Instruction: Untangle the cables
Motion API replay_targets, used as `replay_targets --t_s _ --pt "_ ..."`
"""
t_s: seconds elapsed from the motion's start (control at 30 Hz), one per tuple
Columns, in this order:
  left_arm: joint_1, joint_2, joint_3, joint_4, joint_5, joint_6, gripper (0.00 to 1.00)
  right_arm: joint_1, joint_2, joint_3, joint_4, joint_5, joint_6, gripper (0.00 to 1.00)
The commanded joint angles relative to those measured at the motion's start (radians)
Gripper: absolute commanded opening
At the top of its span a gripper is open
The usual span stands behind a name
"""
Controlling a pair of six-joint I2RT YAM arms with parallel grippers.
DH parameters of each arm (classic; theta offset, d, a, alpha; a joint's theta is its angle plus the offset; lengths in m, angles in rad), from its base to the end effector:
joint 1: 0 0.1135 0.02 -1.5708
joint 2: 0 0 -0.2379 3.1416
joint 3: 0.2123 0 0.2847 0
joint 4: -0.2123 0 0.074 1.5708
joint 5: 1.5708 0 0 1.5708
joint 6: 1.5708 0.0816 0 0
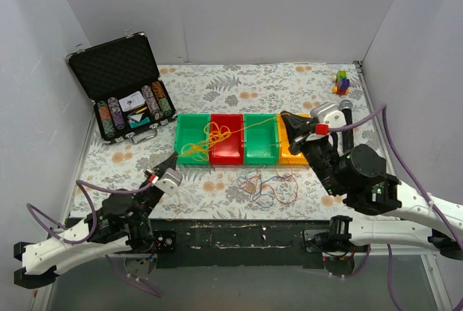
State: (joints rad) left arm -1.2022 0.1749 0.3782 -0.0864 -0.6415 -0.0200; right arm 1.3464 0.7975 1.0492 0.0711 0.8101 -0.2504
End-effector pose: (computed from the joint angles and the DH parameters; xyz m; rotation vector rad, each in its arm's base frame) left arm 0.1121 -0.1546 0.2861 0.3471 1.4584 -0.5238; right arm 0.1092 0.2130 0.4525 -0.3519 1.3162 0.4187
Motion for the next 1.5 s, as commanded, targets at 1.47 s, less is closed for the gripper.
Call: replay_targets --t_s 1.47 --pt "-0.014 0.058 0.428 -0.535 0.095 0.115 0.00 -0.249 0.584 0.563 0.202 -0.188 -0.081 0.01"
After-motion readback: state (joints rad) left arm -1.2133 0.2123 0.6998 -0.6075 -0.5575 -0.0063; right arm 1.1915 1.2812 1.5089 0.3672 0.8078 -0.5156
